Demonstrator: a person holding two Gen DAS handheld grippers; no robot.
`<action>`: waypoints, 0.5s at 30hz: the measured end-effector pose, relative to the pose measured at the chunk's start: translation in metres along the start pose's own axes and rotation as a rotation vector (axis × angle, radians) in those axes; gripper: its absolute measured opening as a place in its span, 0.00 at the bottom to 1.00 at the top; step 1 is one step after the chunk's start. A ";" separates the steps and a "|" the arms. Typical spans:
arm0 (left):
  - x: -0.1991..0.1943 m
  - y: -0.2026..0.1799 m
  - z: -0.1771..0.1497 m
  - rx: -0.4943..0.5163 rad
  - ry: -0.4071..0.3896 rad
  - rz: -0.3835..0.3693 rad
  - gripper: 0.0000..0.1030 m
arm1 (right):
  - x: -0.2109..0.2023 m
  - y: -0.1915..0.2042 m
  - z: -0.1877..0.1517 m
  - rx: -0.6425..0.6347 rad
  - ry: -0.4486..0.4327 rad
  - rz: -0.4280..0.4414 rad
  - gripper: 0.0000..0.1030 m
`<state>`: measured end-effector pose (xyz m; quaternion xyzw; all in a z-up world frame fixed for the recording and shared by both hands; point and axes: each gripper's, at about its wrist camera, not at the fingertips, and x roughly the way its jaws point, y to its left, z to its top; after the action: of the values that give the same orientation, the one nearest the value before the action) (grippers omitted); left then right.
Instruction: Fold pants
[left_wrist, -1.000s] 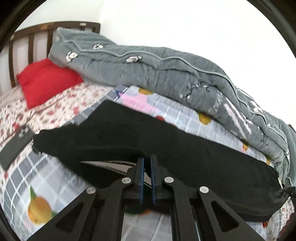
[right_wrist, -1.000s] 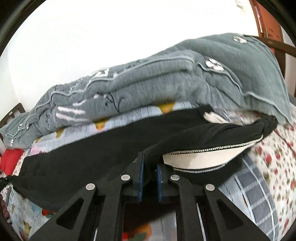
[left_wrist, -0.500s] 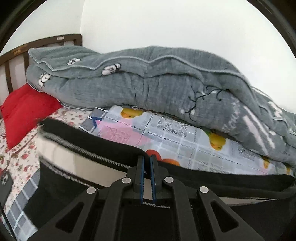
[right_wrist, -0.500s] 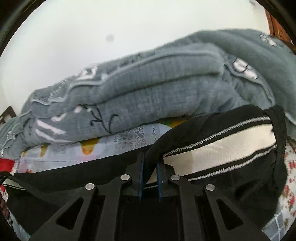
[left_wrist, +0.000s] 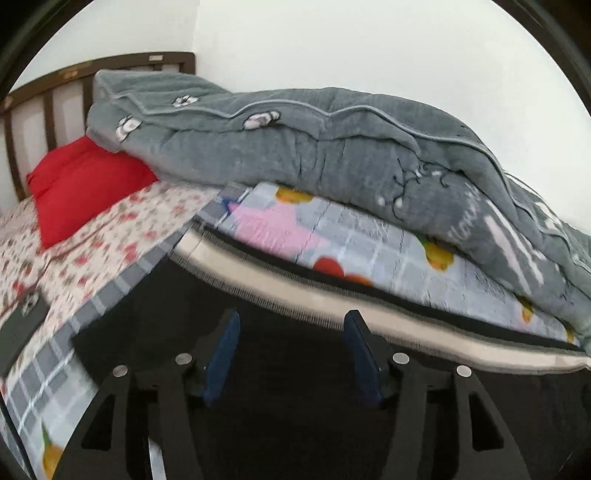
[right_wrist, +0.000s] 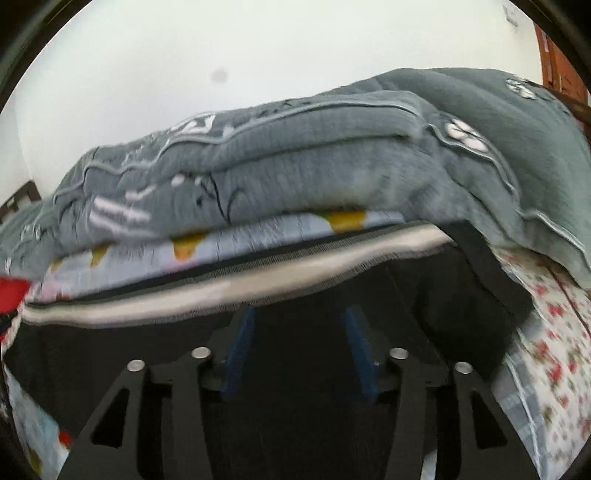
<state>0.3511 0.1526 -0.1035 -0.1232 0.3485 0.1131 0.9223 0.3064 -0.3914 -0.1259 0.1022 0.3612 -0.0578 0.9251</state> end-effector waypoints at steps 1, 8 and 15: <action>-0.007 0.004 -0.009 -0.003 0.013 -0.002 0.55 | -0.006 -0.005 -0.010 0.001 0.008 -0.011 0.53; -0.034 0.039 -0.072 -0.087 0.111 -0.055 0.59 | -0.024 -0.051 -0.066 0.101 0.100 0.024 0.62; -0.035 0.057 -0.102 -0.149 0.172 -0.100 0.59 | -0.014 -0.070 -0.077 0.185 0.152 0.076 0.62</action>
<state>0.2459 0.1713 -0.1625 -0.2177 0.4104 0.0817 0.8818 0.2331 -0.4411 -0.1818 0.2049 0.4191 -0.0480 0.8832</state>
